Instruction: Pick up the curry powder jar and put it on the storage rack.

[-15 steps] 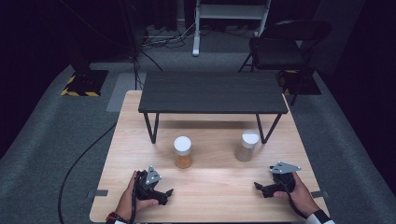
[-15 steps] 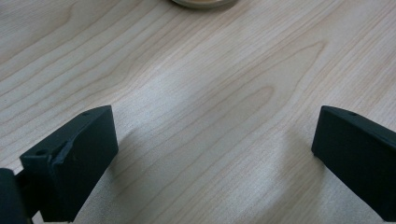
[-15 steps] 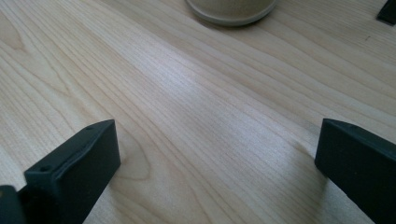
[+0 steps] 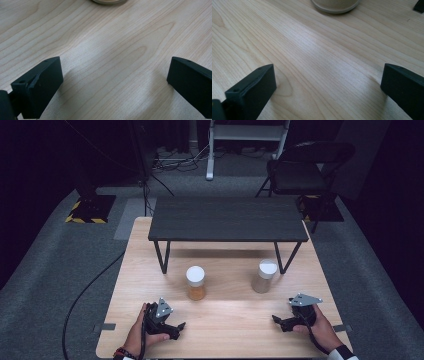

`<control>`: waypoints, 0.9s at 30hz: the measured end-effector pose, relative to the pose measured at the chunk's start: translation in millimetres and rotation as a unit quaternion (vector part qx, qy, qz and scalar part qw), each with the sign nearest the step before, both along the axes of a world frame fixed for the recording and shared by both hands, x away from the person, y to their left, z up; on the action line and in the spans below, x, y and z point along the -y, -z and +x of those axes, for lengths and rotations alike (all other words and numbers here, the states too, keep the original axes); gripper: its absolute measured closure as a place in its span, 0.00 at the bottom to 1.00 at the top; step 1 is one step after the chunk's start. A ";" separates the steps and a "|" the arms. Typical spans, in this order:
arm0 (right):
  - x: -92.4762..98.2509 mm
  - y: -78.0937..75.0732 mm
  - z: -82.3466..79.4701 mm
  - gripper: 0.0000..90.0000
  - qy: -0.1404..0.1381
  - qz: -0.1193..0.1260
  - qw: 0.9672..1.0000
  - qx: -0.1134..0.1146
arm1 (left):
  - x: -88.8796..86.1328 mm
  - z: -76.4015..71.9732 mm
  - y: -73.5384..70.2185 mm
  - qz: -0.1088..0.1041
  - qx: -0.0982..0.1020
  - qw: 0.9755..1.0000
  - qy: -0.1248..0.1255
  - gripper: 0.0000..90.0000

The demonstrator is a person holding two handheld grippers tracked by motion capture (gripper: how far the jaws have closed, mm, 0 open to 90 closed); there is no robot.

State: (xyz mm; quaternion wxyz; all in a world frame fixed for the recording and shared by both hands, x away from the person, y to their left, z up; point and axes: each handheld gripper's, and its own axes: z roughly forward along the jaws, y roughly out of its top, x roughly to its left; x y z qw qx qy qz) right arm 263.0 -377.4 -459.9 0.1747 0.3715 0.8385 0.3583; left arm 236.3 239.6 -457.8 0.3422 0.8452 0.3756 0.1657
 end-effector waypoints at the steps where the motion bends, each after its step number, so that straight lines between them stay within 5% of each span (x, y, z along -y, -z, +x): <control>1: 0.0 0.0 0.0 0.00 0.000 0.000 1.000 0.000 | 0.3 -0.3 -0.1 0.000 0.000 1.000 -0.001 0.00; 27: -0.2 0.0 -0.4 0.00 0.001 0.000 1.000 0.000 | 2.5 -1.6 -1.2 0.005 0.003 1.000 -0.009 0.01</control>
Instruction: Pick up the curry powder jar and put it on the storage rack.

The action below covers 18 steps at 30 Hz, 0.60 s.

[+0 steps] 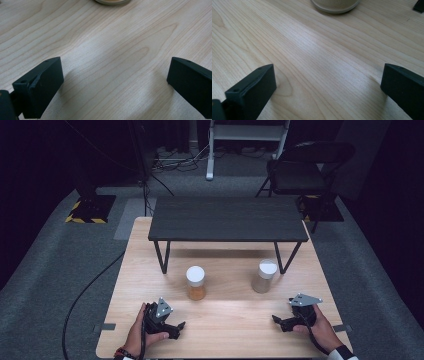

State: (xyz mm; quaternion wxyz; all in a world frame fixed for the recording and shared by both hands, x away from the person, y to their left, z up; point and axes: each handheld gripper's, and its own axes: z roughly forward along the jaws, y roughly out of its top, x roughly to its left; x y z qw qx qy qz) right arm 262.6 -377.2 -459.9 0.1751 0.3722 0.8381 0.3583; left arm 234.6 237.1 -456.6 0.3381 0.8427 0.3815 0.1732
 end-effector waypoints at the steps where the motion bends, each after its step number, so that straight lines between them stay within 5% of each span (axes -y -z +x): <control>1: 0.0 0.0 0.0 0.00 0.000 0.000 1.000 0.000 | 0.4 -0.6 -0.8 -0.001 0.000 1.000 -0.003 0.02; 13: 0.0 0.0 -0.1 0.00 0.000 0.000 1.000 0.000 | -2.3 -7.2 -13.5 -0.053 0.038 0.998 -0.010 0.02; 18: 0.0 0.0 -0.1 0.00 0.000 0.000 1.000 0.000 | -0.2 -7.5 -19.1 -0.057 0.047 0.997 -0.013 0.02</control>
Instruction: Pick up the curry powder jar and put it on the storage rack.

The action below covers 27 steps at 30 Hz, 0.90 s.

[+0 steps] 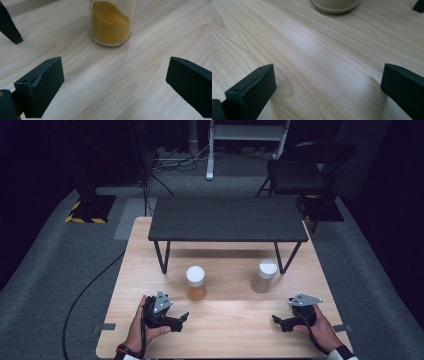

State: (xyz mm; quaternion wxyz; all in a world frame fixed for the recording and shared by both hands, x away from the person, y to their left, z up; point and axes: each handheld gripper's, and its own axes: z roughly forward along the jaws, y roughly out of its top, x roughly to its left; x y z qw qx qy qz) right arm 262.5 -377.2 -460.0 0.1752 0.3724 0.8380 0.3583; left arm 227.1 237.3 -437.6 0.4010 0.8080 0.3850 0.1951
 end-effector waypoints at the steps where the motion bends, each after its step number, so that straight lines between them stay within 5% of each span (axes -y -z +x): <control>1: 0.0 0.0 0.0 0.00 0.000 0.000 1.000 0.000 | 0.5 0.7 -1.4 0.000 0.000 1.000 0.001 0.02; 27: 0.2 0.2 -0.8 0.00 -0.001 0.000 1.000 0.001 | 18.1 21.0 -15.3 -0.029 0.025 0.999 0.005 0.02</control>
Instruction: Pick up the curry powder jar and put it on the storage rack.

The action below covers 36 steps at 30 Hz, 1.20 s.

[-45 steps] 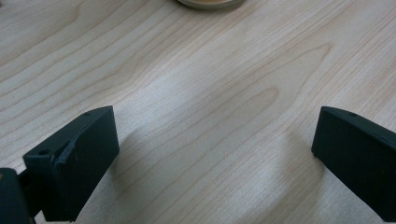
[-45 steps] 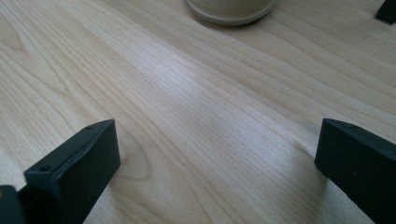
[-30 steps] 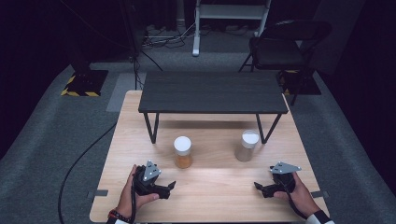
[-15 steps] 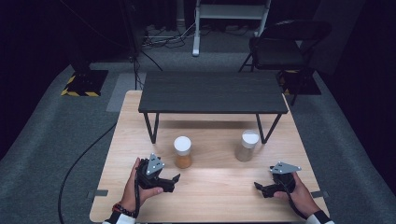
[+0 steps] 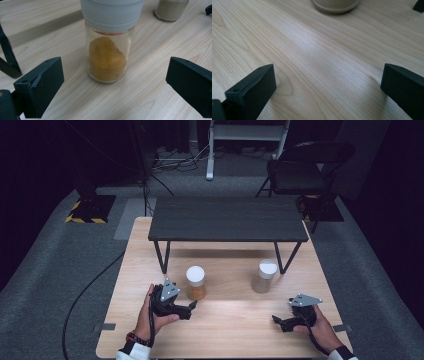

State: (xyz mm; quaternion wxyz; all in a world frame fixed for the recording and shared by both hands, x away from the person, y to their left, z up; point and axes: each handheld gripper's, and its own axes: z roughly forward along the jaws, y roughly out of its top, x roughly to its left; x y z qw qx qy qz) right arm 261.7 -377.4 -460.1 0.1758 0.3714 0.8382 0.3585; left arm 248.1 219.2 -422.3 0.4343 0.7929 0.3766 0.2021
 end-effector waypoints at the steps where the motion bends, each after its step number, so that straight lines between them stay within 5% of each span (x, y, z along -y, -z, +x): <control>1: 0.0 0.0 -0.1 0.00 0.000 0.000 1.000 0.000 | 1.0 0.4 0.3 -0.002 0.002 1.000 -0.001 0.02; 21: 0.2 0.0 -0.3 0.00 -0.001 0.000 1.000 0.000 | 13.4 14.7 0.4 -0.025 0.013 1.000 -0.006 0.01; 36: 0.3 -0.1 -0.4 0.00 -0.001 0.000 1.000 0.000 | 20.0 27.8 13.1 -0.046 0.015 0.998 -0.026 0.01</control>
